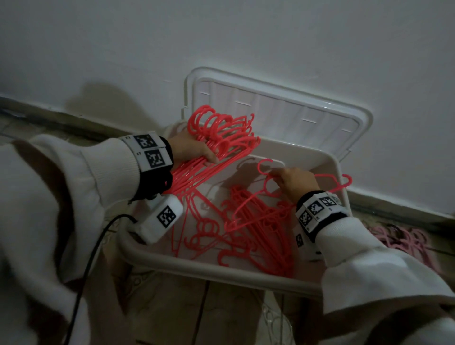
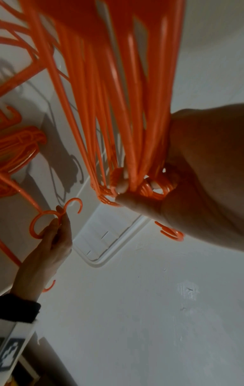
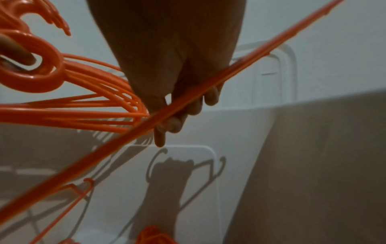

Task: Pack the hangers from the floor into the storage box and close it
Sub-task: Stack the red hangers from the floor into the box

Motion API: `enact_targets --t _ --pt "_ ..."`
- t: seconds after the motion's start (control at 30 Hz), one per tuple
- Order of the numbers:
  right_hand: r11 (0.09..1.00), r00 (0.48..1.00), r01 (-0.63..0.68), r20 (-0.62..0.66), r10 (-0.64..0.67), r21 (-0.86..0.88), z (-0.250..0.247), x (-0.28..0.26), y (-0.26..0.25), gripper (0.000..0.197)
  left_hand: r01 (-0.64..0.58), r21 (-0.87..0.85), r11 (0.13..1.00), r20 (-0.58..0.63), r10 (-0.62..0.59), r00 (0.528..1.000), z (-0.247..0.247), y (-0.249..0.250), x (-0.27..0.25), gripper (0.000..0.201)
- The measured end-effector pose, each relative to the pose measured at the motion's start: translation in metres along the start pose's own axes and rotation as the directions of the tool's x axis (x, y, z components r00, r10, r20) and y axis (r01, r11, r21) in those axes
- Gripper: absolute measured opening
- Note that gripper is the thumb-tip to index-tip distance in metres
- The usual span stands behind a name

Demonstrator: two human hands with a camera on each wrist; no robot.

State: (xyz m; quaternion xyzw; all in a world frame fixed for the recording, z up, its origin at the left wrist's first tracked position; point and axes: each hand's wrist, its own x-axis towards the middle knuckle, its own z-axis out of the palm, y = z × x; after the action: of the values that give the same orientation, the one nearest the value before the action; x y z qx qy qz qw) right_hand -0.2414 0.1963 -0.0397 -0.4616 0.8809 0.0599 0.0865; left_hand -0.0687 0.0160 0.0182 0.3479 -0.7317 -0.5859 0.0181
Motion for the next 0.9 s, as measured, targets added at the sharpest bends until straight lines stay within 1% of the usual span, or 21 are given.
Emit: enact_targets --t 0.07,0.17,0.27,0.33,0.4,0.5,0.57,0.67,0.73,0.8,0.9 --pt "0.995 1.000 0.013 -0.011 -0.014 -0.104 -0.005 -0.002 -0.002 0.032 -0.007 0.003 1.000 0.003 0.007 1.000 0.000 -0.001 0.001 0.015" --pt "0.959 0.998 0.063 -0.008 -0.068 -0.275 -0.005 -0.002 -0.009 0.034 -0.015 0.006 1.000 -0.007 0.015 1.000 0.002 -0.001 0.003 0.018" --pt "0.917 0.993 0.118 0.054 -0.105 -0.380 -0.001 0.000 -0.022 0.032 -0.017 0.012 1.000 -0.027 0.017 0.999 0.003 -0.002 0.003 0.019" --pt "0.901 0.992 0.123 0.063 -0.107 -0.417 0.003 0.001 -0.029 0.031 -0.026 0.014 1.000 -0.027 0.026 0.999 0.003 -0.003 0.004 0.022" --pt "0.910 0.996 0.085 0.044 -0.074 -0.405 0.007 0.002 -0.031 0.032 -0.026 0.015 1.000 -0.025 0.026 0.999 0.002 -0.004 0.005 0.028" --pt "0.925 0.999 0.049 0.013 -0.048 -0.376 0.007 0.004 -0.028 0.034 -0.012 0.027 1.000 0.001 0.012 1.000 0.000 -0.006 0.006 0.023" --pt "0.941 0.998 0.067 0.031 -0.060 -0.330 0.004 0.005 -0.026 0.034 -0.006 0.035 0.999 0.024 0.005 1.000 -0.001 -0.005 0.006 0.018" --pt "0.974 0.997 0.079 0.021 -0.077 -0.214 -0.002 0.004 -0.024 0.035 -0.002 0.060 0.998 -0.011 0.003 1.000 -0.001 -0.006 0.007 0.026" --pt "0.974 0.995 0.097 0.006 -0.098 -0.204 -0.002 0.004 -0.025 0.036 -0.010 0.056 0.998 -0.031 0.012 0.999 0.000 -0.005 0.006 0.029" --pt "0.972 0.994 0.106 0.028 -0.103 -0.211 -0.001 0.005 -0.026 0.036 -0.023 0.053 0.998 -0.023 0.025 0.999 0.002 -0.005 0.006 0.032" --pt "0.979 0.994 0.112 0.030 -0.109 -0.169 0.000 0.004 -0.026 0.038 -0.041 0.029 0.999 -0.007 0.041 0.999 0.003 -0.005 0.004 0.030"
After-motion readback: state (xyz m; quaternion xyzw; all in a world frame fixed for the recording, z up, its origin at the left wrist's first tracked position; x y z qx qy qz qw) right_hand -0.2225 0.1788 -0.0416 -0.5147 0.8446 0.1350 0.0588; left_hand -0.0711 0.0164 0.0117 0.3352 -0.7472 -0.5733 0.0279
